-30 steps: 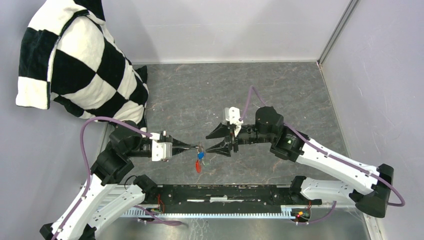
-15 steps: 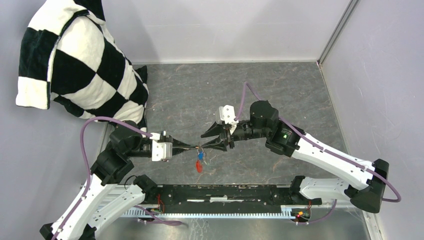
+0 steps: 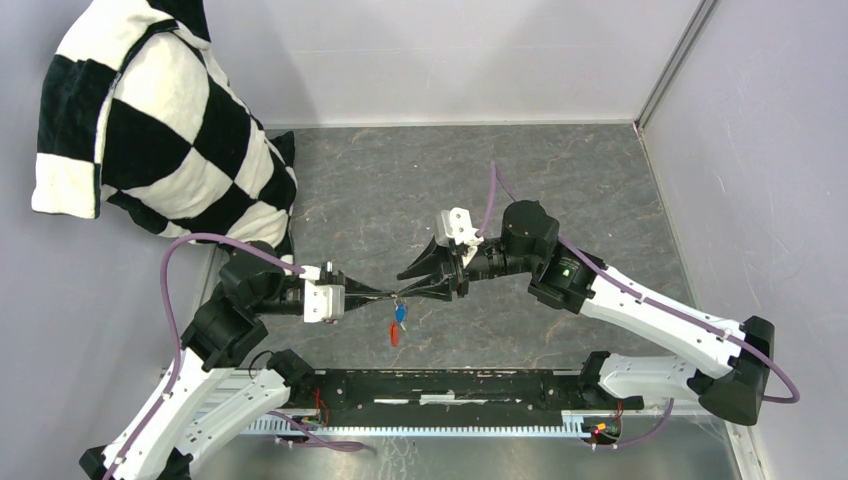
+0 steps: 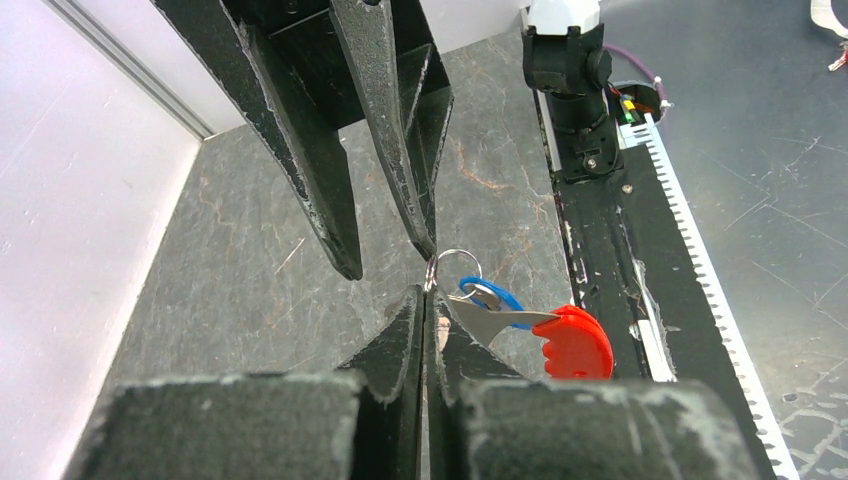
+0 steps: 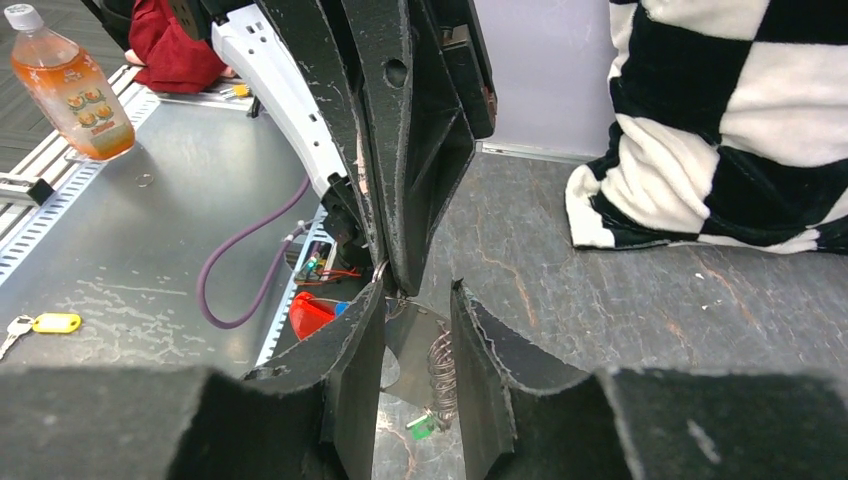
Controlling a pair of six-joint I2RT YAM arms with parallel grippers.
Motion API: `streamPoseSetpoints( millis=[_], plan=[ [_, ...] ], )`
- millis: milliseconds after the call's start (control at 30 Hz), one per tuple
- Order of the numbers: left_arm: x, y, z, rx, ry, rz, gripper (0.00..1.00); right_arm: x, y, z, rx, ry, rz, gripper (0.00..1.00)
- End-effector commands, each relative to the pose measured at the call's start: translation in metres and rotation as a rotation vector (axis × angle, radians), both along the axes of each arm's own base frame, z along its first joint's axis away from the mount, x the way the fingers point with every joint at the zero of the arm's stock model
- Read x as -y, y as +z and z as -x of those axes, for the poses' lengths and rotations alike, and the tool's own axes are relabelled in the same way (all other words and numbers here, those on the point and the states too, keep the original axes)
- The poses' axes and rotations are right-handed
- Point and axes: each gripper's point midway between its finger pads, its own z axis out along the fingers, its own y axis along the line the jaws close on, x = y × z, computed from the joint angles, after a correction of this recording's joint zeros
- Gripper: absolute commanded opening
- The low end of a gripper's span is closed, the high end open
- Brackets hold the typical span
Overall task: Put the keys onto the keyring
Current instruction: Adjust the key on the keyring.
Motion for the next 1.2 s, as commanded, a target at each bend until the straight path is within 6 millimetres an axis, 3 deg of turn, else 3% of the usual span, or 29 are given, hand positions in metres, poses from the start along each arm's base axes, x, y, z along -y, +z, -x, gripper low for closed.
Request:
streamPoseSetpoints(
  millis=[0,367,867,1167],
  plan=[
    [-0.001,0.021,0.001,0.06,-0.004,0.041,0.02,-0.003,0.002,0.006,-0.006,0.048,-0.022,0.36],
    [-0.001,0.028,-0.001,0.072,0.01,0.053,0.02,-0.005,-0.012,0.005,-0.032,0.049,0.025,0.37],
    [-0.002,0.021,0.0,0.078,0.009,0.035,0.02,0.009,0.008,-0.009,0.054,-0.067,0.024,0.44],
    [-0.002,0.022,-0.005,0.086,0.028,0.035,0.02,0.006,0.013,0.007,0.0,0.018,-0.031,0.45]
  ],
)
